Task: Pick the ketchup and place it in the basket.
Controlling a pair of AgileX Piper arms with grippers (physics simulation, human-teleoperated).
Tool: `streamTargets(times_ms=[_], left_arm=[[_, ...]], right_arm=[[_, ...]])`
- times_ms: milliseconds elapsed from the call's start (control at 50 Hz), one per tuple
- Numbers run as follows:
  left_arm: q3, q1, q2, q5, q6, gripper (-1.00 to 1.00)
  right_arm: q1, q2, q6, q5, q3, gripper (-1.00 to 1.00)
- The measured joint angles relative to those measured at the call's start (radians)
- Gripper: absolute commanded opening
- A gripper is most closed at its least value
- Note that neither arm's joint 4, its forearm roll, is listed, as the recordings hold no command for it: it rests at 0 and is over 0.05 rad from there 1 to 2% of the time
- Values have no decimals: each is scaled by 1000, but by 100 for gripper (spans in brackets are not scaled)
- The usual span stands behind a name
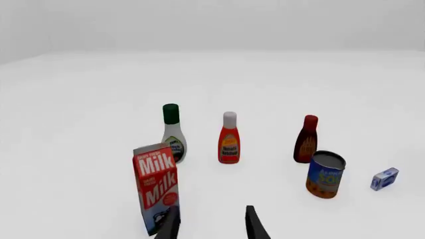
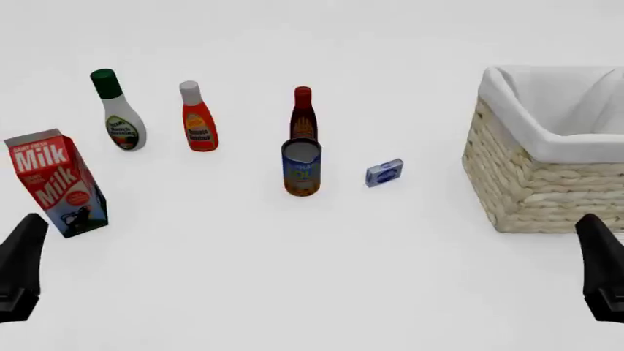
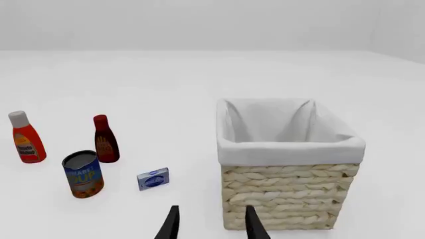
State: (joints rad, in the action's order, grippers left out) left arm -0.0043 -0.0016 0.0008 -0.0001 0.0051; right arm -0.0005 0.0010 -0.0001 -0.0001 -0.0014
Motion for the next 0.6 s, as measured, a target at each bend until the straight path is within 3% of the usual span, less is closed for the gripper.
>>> streamTargets(times_ms=[180,600], left_arm=[[-19,8,1,5,25,100],[-288,15,249,100,71,100]], right_arm=[[-1,3,-1,0,-3,100],[-2,3,0,3,-6,100]])
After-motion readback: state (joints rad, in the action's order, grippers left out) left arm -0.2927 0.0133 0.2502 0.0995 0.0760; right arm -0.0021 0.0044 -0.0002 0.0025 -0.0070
